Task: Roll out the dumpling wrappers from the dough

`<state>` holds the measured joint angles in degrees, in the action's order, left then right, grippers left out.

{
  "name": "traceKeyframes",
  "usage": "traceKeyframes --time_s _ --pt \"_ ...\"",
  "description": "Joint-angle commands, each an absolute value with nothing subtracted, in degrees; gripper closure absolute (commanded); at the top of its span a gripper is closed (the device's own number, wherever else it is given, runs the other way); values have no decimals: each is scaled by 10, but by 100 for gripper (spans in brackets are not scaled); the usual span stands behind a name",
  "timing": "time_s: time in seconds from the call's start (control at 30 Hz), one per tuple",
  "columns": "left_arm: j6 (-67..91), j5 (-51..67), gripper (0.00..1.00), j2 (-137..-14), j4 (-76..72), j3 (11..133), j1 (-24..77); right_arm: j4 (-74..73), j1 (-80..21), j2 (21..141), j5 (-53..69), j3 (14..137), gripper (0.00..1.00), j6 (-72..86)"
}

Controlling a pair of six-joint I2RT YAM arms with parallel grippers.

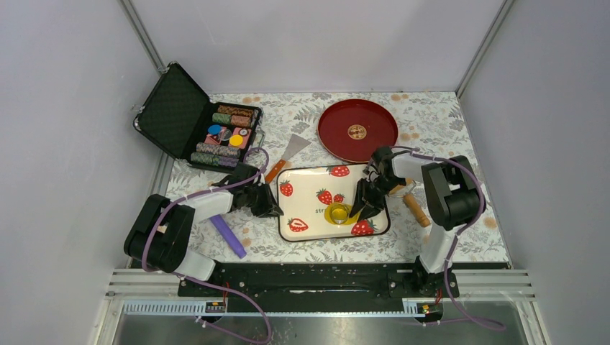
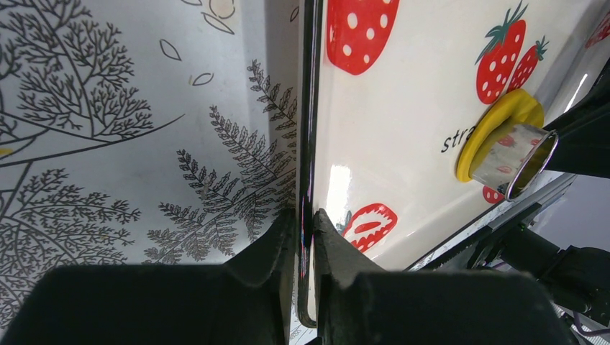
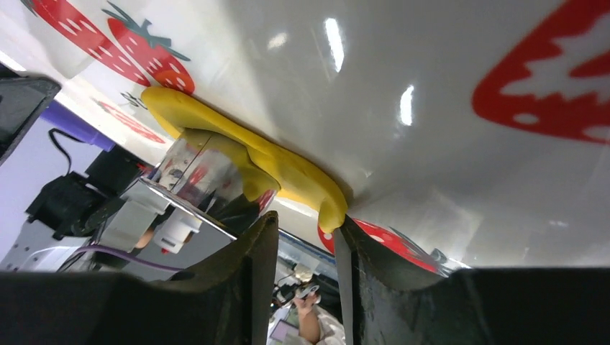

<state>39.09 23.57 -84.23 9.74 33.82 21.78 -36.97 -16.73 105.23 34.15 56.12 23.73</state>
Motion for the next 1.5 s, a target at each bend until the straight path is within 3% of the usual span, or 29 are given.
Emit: traceKeyframes --time_s 0.0,0.1,0.33,0.47,0.93,1.47 --pt "372 172 100 -874 133 305 222 -313 -166 1096 301 559 59 222" --pt "372 173 100 -875 132 306 223 -312 -166 1100 299 562 62 217" --pt "372 173 100 -874 133 305 223 -316 -167 1084 290 573 84 216" --pt "372 172 100 -874 133 304 223 -331 -167 1054 267 578 89 211" --pt "372 172 100 -874 133 306 223 -373 -166 985 234 608 90 208" --pt "370 172 100 -875 135 306 223 -383 -156 993 216 637 89 207"
